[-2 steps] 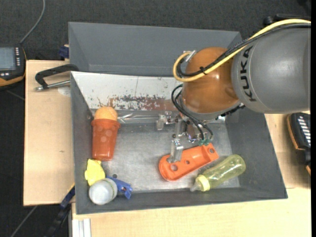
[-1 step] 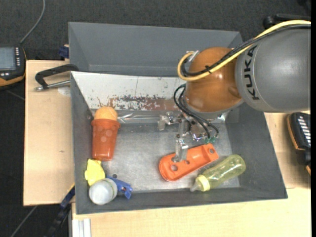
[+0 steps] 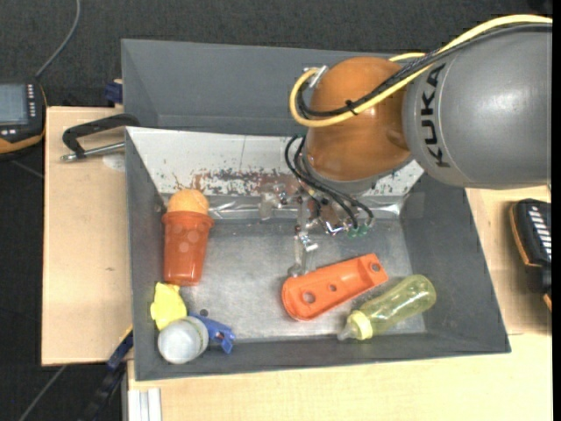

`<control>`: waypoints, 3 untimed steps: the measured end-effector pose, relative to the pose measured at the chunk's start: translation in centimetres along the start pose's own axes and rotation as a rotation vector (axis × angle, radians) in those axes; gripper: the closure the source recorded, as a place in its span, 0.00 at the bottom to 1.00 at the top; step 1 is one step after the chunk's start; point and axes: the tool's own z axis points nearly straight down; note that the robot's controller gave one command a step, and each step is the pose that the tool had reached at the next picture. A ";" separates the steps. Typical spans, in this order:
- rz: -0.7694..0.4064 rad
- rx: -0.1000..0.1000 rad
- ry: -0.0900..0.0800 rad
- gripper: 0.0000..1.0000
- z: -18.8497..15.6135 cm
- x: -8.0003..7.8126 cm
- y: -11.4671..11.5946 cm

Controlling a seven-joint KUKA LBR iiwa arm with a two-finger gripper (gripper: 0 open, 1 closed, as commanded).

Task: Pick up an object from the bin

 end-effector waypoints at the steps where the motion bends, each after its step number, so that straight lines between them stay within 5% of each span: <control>1: -0.064 -0.005 -0.011 0.00 1.6 2.4 -0.2; 2: 0.046 0.000 -0.001 0.00 5.3 5.3 -3.2; 3: 0.220 -0.006 -0.008 0.00 8.1 5.6 -5.1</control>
Offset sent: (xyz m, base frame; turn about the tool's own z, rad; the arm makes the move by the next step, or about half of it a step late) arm -0.0448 -0.0503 -0.0614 0.0558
